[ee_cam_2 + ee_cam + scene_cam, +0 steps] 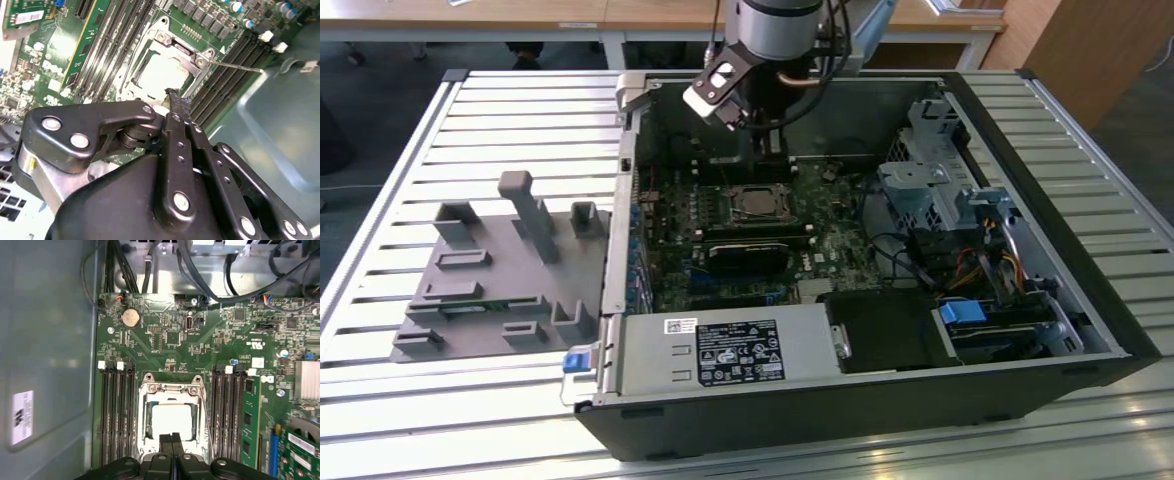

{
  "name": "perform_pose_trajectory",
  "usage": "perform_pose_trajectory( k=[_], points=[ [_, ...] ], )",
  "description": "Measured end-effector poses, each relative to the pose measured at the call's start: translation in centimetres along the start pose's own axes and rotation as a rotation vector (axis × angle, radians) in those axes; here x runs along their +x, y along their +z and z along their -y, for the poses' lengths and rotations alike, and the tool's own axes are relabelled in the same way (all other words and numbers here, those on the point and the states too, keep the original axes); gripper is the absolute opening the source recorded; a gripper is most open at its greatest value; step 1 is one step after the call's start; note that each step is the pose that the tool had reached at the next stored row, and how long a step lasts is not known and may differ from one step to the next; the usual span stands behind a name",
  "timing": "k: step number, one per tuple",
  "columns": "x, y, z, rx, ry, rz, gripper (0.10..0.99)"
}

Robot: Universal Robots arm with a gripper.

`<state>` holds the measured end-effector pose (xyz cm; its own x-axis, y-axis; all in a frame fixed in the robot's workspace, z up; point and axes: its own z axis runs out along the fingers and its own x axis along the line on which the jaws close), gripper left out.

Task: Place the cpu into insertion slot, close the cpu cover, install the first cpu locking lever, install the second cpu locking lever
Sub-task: 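Install the first cpu locking lever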

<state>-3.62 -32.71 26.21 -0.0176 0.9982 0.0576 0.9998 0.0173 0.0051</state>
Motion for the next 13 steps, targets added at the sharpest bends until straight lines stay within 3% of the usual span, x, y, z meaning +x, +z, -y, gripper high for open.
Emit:
perform_pose_trajectory(
  k=[4, 13],
  points=[
    [0.03, -0.51, 0.00, 0.000, -0.005, -0.0002, 0.114],
    [0.03, -0.50, 0.00, 0.009, -0.154, -0.0008, 0.114]
  ],
)
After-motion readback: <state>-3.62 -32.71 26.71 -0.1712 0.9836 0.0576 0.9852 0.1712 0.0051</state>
